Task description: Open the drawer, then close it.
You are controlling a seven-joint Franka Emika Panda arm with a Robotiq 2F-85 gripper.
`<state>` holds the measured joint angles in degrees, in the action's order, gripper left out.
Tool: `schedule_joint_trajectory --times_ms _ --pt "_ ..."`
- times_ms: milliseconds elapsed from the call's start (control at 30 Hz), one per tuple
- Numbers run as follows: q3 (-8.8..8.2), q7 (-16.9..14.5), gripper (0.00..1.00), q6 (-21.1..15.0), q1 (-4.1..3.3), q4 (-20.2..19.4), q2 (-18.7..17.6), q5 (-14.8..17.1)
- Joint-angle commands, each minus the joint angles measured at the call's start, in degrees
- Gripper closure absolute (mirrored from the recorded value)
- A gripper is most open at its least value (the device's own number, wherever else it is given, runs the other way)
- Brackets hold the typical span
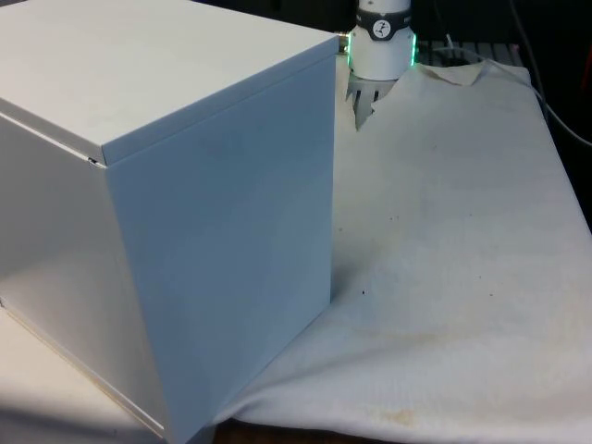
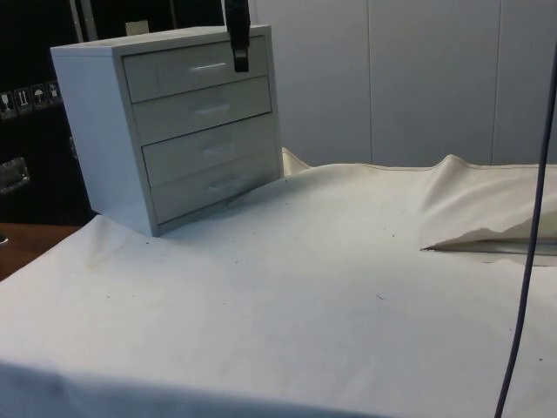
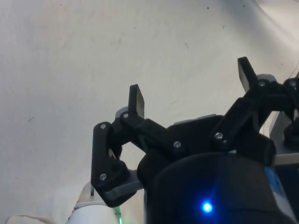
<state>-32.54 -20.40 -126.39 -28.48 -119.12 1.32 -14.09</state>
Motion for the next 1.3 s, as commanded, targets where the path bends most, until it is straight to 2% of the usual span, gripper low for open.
schedule_joint_trajectory --times_ms 0,33,100,333,367,400,633,667,700,867,1233,1267 --pt "-0.23 -0.40 0.00 -1.55 0.17 -0.63 0.52 -0.97" --pt "-0.17 -0.34 0.00 -0.23 0.00 -0.06 0.11 0.00" --pt "-0.74 -1.32 0.00 -2.58 0.17 -0.97 0.69 -1.20" --pt "-1.89 -3.44 0.00 -5.84 0.17 -1.89 0.86 -1.49" --pt "-1.89 -3.44 0.00 -4.64 0.06 -1.38 0.46 -0.74" --pt "-2.06 -3.78 0.00 -6.36 0.17 -2.01 0.86 -1.49" --pt "-3.61 -6.93 0.00 -11.46 0.17 -3.38 0.69 -0.97" --pt "-3.61 -6.76 0.00 -10.60 0.06 -3.09 0.46 -0.74" --pt "-3.72 -7.28 0.00 -12.03 0.17 -3.61 0.63 -0.92" --pt "-4.24 -9.17 0.00 -14.32 0.11 -4.35 0.57 -0.74" --pt "-4.35 -14.21 0.00 -16.04 0.06 -4.87 0.34 -0.74" --pt "-4.30 -13.58 0.00 -15.18 0.11 -4.53 0.23 -0.74"
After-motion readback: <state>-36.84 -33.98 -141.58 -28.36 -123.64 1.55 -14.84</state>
